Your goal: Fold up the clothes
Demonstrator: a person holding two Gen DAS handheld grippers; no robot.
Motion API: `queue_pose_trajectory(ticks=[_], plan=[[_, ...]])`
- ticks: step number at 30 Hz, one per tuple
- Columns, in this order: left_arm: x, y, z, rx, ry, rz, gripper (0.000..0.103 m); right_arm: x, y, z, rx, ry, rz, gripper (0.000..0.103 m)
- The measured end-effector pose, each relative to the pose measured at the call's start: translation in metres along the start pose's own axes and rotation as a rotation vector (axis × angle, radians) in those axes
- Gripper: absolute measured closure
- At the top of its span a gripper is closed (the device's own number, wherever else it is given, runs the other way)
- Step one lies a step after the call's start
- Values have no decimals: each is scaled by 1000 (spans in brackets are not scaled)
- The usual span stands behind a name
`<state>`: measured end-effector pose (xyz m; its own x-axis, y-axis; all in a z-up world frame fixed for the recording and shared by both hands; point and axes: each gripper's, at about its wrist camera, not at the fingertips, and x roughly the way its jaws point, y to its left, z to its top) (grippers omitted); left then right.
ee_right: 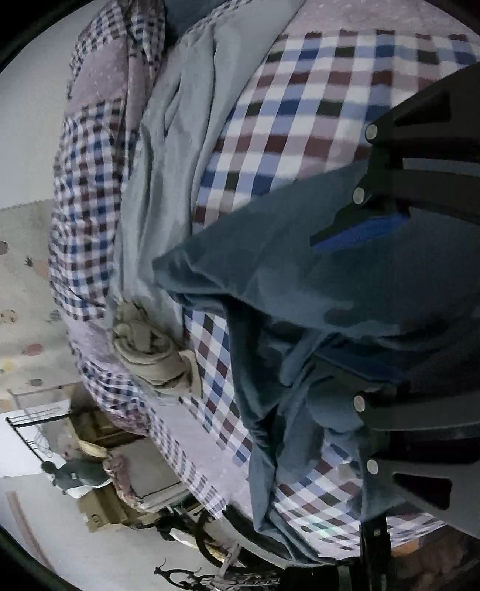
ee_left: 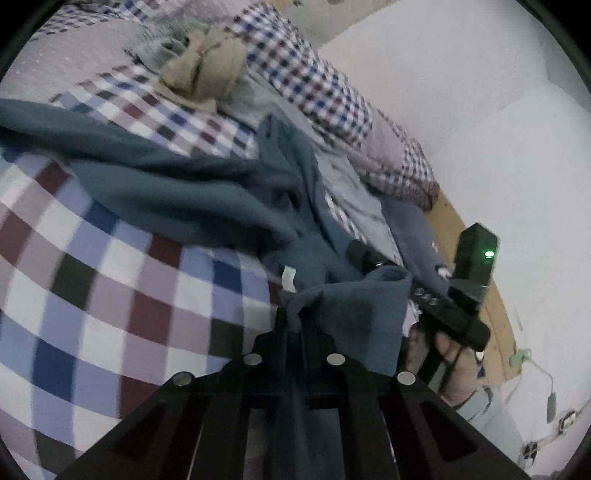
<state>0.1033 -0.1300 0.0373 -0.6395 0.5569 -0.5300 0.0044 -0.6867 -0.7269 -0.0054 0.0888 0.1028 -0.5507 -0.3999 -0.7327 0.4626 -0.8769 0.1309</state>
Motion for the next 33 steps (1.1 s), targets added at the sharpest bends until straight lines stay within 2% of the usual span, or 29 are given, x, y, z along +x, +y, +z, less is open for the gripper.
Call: queue_pose_trajectory(ticks=[2,3,4,8,11,13,15,21,25,29,32,33], plan=[[-7,5,6,-21,-32,-3,99,16,3,6,2,48,-7,56],[-11,7,8,-31,-48,-4,99,21,5,7,-7,63,-28,80],[-15,9,11,-41,-64,-6,99,25,6,8,-16,78,-51,93],[-30,18,23,-82,-128,-12,100,-1,-6,8,18,5,-98,95],[-48,33,33,-144,-193,-5,100,-43,-35,1,131,-92,-137,96],[-63,43,42,-183,-248,3,100,-67,-53,-9,200,-124,-147,96],[-81,51,50,-208,-312,16,100,-96,-77,-32,290,-147,-158,96],[-138,79,70,-281,-494,26,100,-161,-116,-116,498,-124,-140,96],[-175,93,82,-320,-597,31,100,-185,-100,-163,508,-63,-45,96],[-229,97,77,-345,-798,49,100,-198,-95,-161,487,-87,-79,97],[-229,104,70,-356,-816,83,100,-206,-96,-154,479,-118,-112,89],[-229,106,68,-359,-823,95,100,-208,-96,-151,476,-128,-123,77]])
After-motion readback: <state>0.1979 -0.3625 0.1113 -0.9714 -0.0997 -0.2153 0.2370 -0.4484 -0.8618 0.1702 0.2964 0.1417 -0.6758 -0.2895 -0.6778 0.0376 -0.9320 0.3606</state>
